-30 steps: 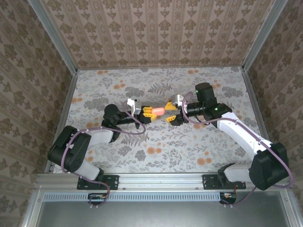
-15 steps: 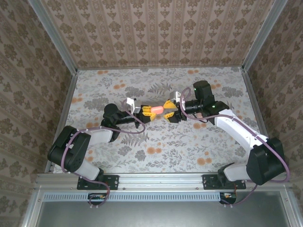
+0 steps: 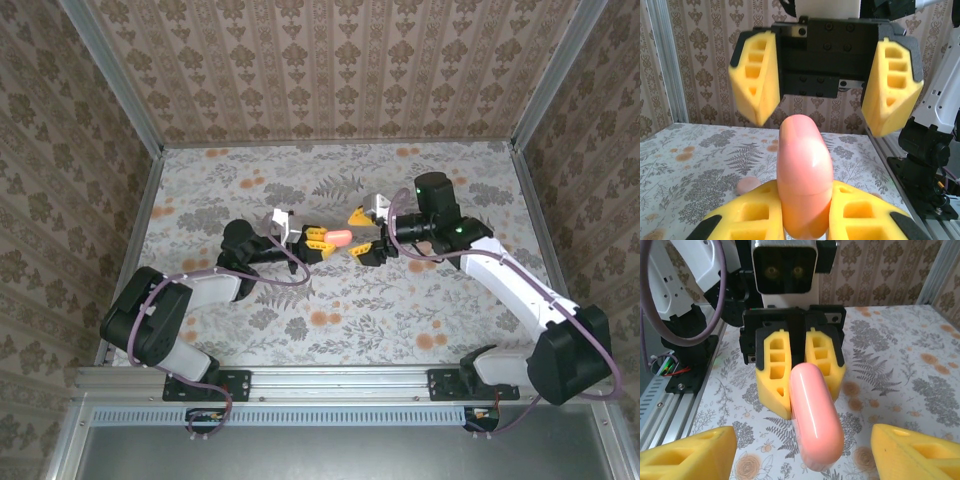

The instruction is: Insert wireless bluetooth earbuds into charging case

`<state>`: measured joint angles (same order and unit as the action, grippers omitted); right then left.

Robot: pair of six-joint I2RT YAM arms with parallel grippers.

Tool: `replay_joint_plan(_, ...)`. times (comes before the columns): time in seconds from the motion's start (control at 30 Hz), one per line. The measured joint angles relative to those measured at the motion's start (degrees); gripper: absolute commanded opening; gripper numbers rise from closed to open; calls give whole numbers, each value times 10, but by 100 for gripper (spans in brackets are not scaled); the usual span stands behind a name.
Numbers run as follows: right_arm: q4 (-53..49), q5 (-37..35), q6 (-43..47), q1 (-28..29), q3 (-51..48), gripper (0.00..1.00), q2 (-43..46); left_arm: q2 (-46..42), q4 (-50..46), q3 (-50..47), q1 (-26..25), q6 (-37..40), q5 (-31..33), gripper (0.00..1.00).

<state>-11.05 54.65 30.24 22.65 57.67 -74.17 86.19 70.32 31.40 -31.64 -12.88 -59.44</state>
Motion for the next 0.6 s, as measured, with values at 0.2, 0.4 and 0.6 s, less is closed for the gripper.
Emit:
replay_joint_plan(0.2, -14, 5, 13, 26, 24, 59, -47, -6, 0, 2, 0, 0, -4, 0)
replay_joint_plan(0.4, -12, 23, 16, 28, 38, 37, -69, -9, 0, 2, 0, 0, -8, 0)
replay_joint_plan(0.6, -12, 28, 23, 25, 38, 27, -72, -9, -1, 2, -1, 0, -10, 0)
